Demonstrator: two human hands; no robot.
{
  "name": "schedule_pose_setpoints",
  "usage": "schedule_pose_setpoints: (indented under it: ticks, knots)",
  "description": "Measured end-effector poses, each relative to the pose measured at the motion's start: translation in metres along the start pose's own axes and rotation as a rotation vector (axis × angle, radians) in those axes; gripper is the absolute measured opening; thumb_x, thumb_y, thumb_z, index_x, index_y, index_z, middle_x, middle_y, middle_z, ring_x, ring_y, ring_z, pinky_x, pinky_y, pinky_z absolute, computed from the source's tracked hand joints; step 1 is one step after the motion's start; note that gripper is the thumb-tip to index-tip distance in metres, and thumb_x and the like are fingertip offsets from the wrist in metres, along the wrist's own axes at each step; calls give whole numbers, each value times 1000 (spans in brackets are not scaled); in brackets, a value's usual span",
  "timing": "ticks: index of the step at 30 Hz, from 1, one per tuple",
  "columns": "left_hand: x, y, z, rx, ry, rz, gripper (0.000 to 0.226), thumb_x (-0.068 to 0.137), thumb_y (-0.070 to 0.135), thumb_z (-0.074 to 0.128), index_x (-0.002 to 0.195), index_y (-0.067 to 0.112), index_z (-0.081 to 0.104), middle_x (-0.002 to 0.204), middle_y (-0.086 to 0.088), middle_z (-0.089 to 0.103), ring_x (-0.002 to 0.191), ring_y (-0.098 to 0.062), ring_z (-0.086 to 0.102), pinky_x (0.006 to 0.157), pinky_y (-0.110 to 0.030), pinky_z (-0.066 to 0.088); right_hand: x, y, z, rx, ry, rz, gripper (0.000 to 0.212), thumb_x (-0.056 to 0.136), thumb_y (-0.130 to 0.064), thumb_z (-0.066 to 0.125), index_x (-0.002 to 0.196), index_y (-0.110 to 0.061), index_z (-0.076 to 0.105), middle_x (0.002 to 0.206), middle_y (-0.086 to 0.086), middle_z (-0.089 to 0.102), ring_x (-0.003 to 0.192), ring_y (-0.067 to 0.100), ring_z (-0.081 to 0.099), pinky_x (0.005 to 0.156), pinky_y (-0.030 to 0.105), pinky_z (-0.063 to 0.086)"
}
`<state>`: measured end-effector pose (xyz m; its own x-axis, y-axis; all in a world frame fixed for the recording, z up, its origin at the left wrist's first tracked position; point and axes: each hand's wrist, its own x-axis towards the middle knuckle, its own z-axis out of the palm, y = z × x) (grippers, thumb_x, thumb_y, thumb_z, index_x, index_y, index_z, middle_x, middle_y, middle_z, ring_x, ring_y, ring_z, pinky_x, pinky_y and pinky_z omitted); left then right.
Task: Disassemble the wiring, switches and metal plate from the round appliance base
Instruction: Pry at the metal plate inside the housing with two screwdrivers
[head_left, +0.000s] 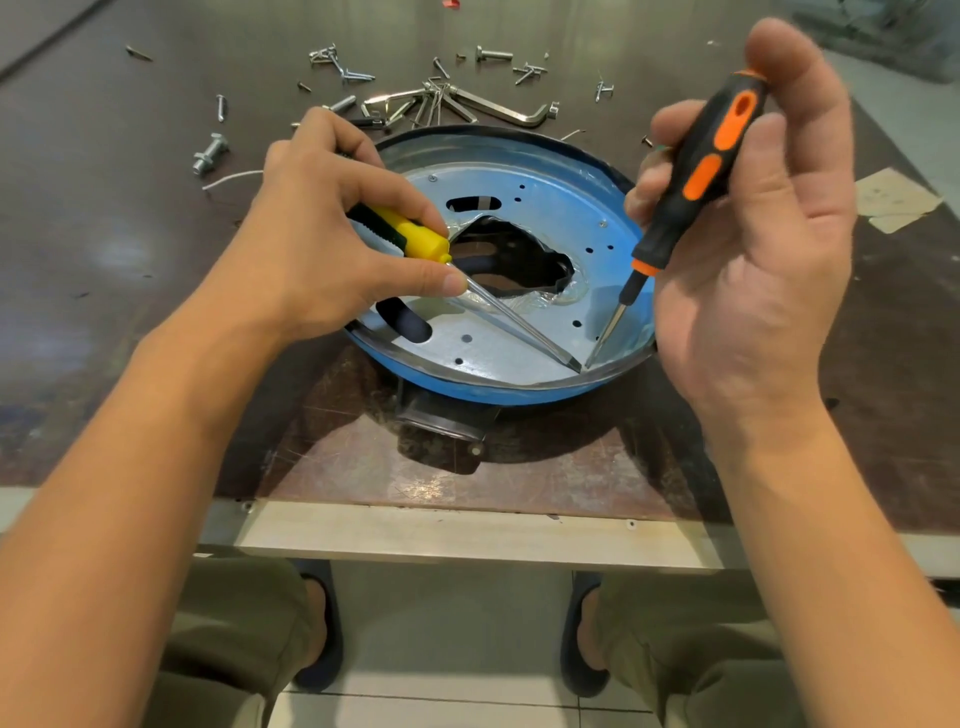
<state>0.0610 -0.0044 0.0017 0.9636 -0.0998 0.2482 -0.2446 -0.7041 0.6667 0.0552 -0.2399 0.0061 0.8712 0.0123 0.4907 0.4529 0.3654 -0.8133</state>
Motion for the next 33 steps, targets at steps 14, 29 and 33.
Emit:
schedule_pose_setpoints:
  ticks: [14, 29, 33]
  knots:
    - [0, -1, 0, 3, 12, 2, 43, 49, 61, 80, 87, 44, 70, 115, 0, 41, 114, -22, 43, 80, -14, 36, 1, -2, 3, 29, 21, 15, 23, 110, -10, 30, 125, -8, 48, 101, 15, 62, 81, 25, 59, 76, 36, 46]
    - [0, -1, 1, 10, 9, -3, 46, 50, 60, 80, 91, 40, 72, 117, -2, 42, 115, -23, 43, 82, -16, 37, 2, -3, 7, -38, 38, 25, 23, 104, -6, 45, 127, -8, 49, 95, 10, 44, 83, 23, 44, 74, 36, 45]
    - [0, -1, 0, 8, 5, 3, 42, 50, 61, 79, 87, 45, 69, 116, 0, 41, 115, -22, 42, 78, -14, 36, 1, -4, 5, -23, 43, 63, 26, 106, -5, 39, 130, -5, 48, 103, 17, 55, 83, 23, 55, 80, 37, 47]
